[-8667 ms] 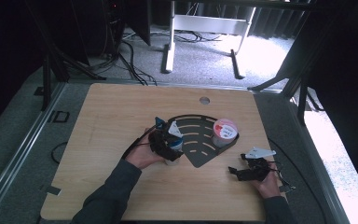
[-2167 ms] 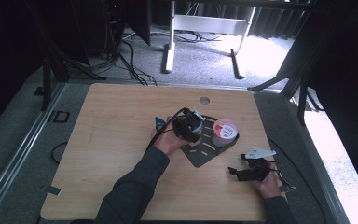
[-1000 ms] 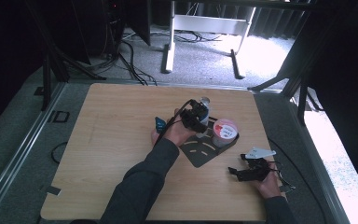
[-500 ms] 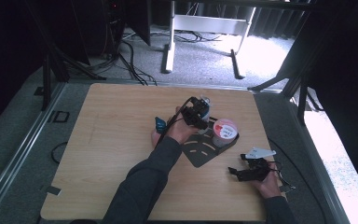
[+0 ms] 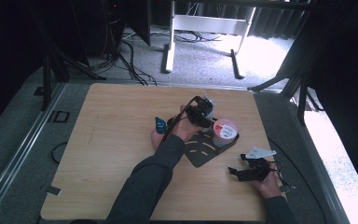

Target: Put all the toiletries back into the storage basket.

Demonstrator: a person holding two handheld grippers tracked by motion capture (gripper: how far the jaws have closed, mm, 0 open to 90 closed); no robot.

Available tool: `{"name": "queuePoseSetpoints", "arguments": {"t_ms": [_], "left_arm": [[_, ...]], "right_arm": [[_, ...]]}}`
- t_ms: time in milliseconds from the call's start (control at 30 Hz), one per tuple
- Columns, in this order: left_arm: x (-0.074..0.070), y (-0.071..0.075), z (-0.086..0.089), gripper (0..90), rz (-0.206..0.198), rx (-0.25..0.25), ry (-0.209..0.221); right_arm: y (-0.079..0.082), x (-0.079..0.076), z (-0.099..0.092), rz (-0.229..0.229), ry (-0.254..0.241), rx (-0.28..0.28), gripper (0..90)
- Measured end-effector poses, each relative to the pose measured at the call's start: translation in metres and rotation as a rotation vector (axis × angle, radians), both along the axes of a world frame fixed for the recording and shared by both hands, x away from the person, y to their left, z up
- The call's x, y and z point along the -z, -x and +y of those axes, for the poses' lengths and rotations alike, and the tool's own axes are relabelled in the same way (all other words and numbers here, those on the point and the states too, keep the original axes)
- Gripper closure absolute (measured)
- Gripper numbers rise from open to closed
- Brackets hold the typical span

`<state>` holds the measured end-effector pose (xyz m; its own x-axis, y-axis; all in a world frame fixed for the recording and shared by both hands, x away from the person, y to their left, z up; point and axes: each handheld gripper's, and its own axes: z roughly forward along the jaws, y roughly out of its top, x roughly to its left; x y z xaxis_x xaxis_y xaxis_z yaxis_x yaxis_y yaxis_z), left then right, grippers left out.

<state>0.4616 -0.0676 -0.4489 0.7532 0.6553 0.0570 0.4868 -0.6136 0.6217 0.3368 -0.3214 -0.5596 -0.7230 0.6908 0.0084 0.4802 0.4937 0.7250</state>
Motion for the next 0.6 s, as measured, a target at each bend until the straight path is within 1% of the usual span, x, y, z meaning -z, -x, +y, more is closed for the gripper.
{"name": "queuePoseSetpoints", "arguments": {"t_ms": [67,133,267,433,600], "left_arm": [[0.0,-0.001,-0.002,54.9,-0.005,-0.002,0.005],[0.001,-0.002,-0.003,54.9,-0.015,0.007,0.011],[0.003,-0.005,-0.005,54.9,-0.017,0.002,0.009],[0.006,-0.012,-0.009,54.9,-0.007,-0.011,0.015],[0.006,-0.016,-0.014,54.9,-0.012,-0.016,0.014]], "right_arm": [[0.0,0.0,0.0,-0.001,0.0,0.0,15.7],[0.0,0.0,0.0,0.0,0.0,-0.001,15.7],[0.0,0.0,0.0,0.0,0.0,-0.002,15.7],[0.0,0.0,0.0,-0.001,0.001,-0.004,15.7],[0.0,0.0,0.0,-0.001,0.001,-0.004,15.7]]}}
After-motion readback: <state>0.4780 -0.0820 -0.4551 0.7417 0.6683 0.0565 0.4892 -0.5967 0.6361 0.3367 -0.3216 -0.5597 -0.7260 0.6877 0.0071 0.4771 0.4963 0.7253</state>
